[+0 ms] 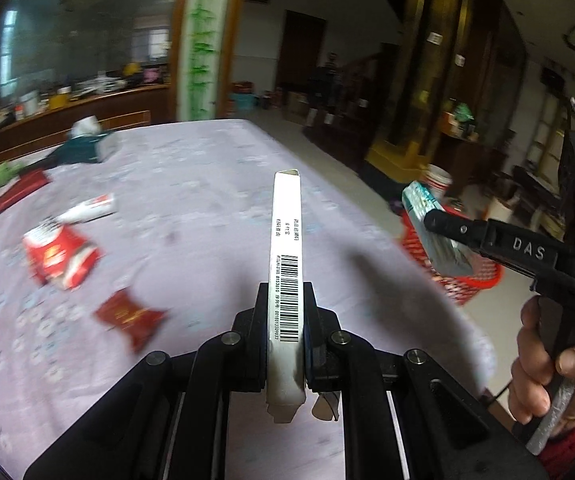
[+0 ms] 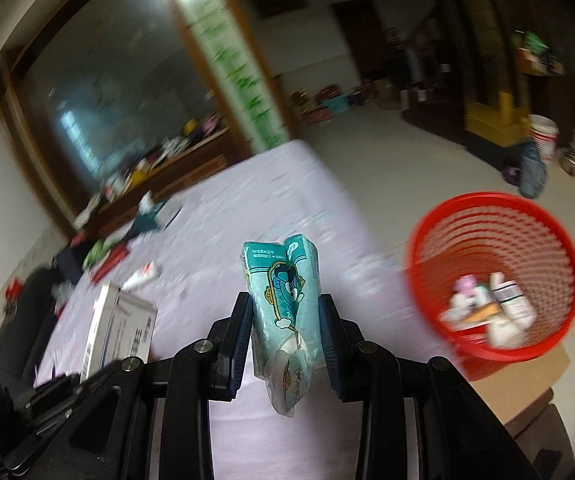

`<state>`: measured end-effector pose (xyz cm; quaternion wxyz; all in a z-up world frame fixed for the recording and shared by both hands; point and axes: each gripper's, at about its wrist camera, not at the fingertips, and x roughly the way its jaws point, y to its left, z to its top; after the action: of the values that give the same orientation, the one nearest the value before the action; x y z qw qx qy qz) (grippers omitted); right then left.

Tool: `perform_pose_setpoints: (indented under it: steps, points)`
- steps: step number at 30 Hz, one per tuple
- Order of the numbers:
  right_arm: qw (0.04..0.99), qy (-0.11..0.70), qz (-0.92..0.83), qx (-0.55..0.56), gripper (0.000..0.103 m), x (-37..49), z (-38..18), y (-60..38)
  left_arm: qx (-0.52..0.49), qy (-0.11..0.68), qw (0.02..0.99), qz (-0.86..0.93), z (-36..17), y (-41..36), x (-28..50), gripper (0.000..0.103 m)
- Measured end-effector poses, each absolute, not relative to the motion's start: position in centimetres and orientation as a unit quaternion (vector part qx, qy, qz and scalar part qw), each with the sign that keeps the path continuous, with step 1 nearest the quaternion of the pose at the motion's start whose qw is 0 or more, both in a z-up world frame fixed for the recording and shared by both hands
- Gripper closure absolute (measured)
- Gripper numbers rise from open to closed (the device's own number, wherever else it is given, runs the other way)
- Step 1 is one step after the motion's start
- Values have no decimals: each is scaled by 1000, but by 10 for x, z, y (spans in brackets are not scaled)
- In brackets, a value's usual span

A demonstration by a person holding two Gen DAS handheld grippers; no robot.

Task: Collect trash
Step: 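Carry both items over the red wastebasket and open both grippers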

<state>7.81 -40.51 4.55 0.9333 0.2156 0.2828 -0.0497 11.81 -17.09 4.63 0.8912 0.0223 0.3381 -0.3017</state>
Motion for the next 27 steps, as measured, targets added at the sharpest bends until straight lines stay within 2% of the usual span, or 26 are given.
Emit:
perform_pose_setpoints:
  steps: [8, 18, 21, 23, 24, 27]
  points:
    - [918, 254, -118, 280, 66, 51, 51, -493, 46, 367, 843, -390, 54, -260, 121, 91]
    - [902, 242, -148, 325, 64, 41, 44, -558, 43, 402, 803, -438, 47, -358, 139, 91]
    - [898, 245, -166, 325, 60, 46, 41, -572, 40, 410, 790, -455, 44, -388, 146, 91]
    - [894, 254, -181, 320, 54, 55, 37, -581, 47, 415, 787, -454, 38, -403, 149, 83]
    - [892, 260, -191, 316, 49, 58, 34, -586, 47, 418, 787, -451, 36, -406, 150, 72]
    - [888, 267, -194, 319, 48, 56, 28, -591, 40, 410, 791, -452, 37, -401, 146, 69]
